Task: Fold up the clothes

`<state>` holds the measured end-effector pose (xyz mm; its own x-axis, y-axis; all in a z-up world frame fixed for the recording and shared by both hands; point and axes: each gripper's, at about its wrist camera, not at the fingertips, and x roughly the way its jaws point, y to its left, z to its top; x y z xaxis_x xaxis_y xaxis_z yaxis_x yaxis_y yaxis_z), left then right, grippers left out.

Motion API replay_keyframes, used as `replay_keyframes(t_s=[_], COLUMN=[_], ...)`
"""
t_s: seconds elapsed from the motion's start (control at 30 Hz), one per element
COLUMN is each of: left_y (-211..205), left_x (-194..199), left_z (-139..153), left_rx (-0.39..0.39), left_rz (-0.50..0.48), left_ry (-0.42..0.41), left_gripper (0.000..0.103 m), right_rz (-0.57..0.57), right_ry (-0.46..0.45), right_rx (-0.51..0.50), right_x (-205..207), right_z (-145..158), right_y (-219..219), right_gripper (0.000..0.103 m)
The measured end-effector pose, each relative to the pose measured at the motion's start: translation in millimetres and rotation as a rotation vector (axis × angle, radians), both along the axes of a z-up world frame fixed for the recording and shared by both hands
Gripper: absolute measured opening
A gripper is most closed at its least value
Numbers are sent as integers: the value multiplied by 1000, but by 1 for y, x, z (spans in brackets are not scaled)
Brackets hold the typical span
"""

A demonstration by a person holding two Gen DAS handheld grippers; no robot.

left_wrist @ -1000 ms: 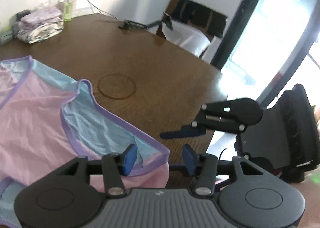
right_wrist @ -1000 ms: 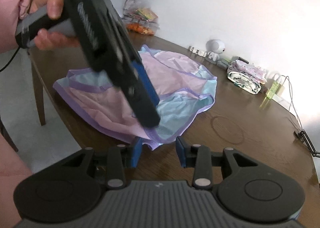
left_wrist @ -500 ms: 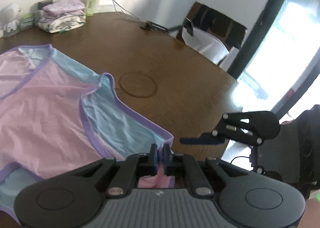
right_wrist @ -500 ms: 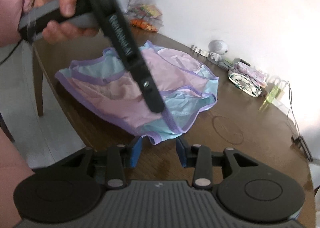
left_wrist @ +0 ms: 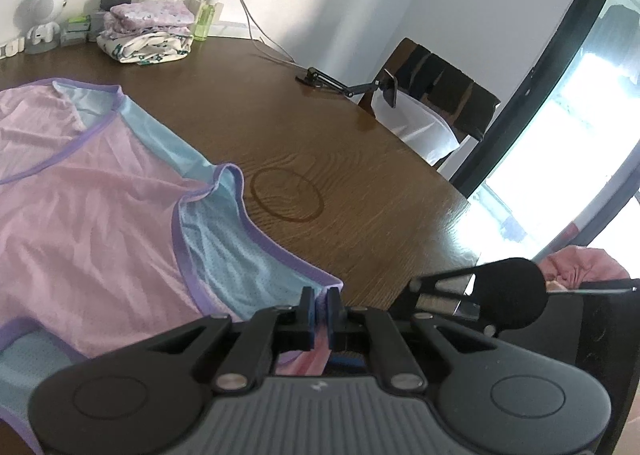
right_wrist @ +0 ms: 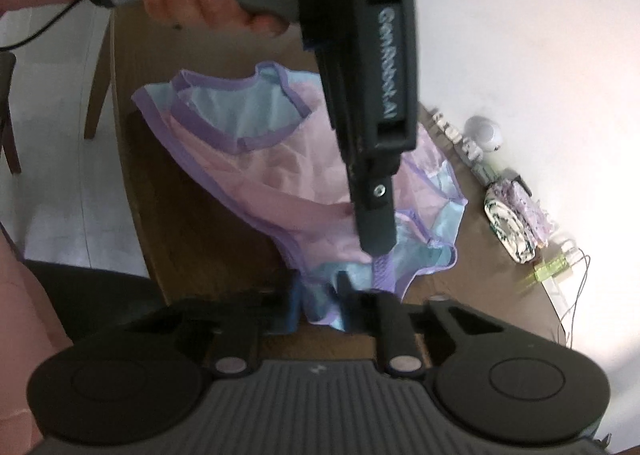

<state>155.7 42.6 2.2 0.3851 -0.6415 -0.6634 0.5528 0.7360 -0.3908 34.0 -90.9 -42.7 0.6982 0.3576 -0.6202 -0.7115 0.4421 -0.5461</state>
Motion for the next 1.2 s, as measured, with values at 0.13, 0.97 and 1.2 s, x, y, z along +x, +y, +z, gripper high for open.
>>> replay_keyframes(t_s=[0.13, 0.97, 1.2], left_y=[5, 25, 47], left_x=[-1, -90, -136], left_z=[-1, 7, 0], left_rx=[-12, 97, 206], left_rz=[21, 176, 313], left_ry=[3, -212, -255], left_gripper=[5, 59, 58], right_rz=[-96, -421, -299], right_ry=[-4, 236, 314], right_rx=[85, 704, 603], right_x=[-8, -8, 43], right_z=[6, 31, 49], right_y=[-7, -75, -63], right_gripper=[6, 38, 62])
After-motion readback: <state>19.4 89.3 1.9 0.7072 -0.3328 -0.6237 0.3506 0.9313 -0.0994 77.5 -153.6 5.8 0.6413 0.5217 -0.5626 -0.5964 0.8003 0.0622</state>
